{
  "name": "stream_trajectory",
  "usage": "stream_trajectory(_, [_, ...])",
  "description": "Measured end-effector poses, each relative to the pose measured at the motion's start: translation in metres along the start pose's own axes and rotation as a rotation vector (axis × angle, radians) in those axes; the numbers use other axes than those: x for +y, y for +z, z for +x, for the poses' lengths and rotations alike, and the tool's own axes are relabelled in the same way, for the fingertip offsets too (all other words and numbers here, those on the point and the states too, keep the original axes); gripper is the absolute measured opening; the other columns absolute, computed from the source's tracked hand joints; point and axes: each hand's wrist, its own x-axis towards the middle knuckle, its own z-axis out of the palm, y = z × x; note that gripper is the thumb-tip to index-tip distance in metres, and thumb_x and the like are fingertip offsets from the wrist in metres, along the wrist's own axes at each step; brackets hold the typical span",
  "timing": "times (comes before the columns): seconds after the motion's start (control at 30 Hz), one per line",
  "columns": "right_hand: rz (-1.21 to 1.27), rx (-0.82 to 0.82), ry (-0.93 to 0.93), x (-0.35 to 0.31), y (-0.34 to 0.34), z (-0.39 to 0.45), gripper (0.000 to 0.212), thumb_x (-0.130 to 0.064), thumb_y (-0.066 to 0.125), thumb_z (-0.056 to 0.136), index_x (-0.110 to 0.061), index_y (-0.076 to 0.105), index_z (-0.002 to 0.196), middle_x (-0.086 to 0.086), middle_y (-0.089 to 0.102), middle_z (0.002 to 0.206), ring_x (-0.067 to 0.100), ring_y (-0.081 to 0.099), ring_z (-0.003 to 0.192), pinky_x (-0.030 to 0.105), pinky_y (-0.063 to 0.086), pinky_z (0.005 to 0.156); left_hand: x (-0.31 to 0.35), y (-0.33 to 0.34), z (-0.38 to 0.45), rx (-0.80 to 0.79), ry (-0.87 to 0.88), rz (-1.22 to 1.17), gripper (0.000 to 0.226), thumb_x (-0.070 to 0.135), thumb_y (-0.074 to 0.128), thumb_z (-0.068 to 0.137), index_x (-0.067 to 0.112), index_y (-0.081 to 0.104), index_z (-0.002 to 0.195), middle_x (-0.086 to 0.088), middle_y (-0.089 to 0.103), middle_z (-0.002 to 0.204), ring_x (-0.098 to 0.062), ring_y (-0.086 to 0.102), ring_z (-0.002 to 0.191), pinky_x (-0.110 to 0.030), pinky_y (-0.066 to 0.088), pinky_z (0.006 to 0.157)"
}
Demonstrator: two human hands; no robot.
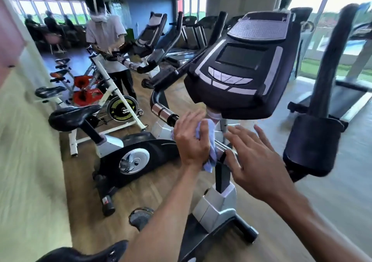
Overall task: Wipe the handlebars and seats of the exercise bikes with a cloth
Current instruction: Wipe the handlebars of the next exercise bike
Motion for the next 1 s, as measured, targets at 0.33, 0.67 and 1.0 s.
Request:
stream_trajectory(0.33, [-0.198, -0.227, 0.161, -0.011, 0.019, 0.011, 0.042, -0.044, 0.029, 0.106, -0.023, 0.058, 0.127, -0.006, 0.066, 0.127, 0.019, 0.057, 0.126, 0.037, 0.034, 0.115, -0.08, -0.011, 0.045, -0.05, 0.147, 0.011, 0.035, 0.024, 0.051, 0.096, 0.001, 0.077, 0.098, -0.009, 0.076, 0.1, -0.025, 0.067, 0.097, -0.047, 0.049, 0.093])
stream_trajectory(0.67, [-0.288, -0.293, 0.246, -0.018, 0.017, 0.018, 0.047, -0.05, 0.024, 0.106, -0.026, 0.061, 0.12, -0.009, 0.069, 0.107, 0.021, 0.063, 0.11, 0.04, 0.036, 0.112, -0.088, -0.009, 0.079, -0.366, 0.117, 0.074, 0.024, 0.028, 0.057, 0.089, 0.014, 0.076, 0.081, 0.001, 0.072, 0.077, -0.026, 0.065, 0.074, -0.043, 0.052, 0.076])
stream_trajectory(1.0, [-0.316, -0.315, 0.271, -0.027, 0.011, 0.019, 0.048, -0.054, 0.012, 0.107, -0.032, 0.055, 0.111, -0.011, 0.068, 0.094, 0.019, 0.063, 0.096, 0.032, 0.041, 0.094, -0.04, -0.004, 0.095, -0.943, 0.026, 0.296, 0.045, 0.057, 0.046, 0.087, 0.021, 0.072, 0.085, 0.004, 0.053, 0.065, -0.026, 0.058, 0.077, -0.036, 0.045, 0.071])
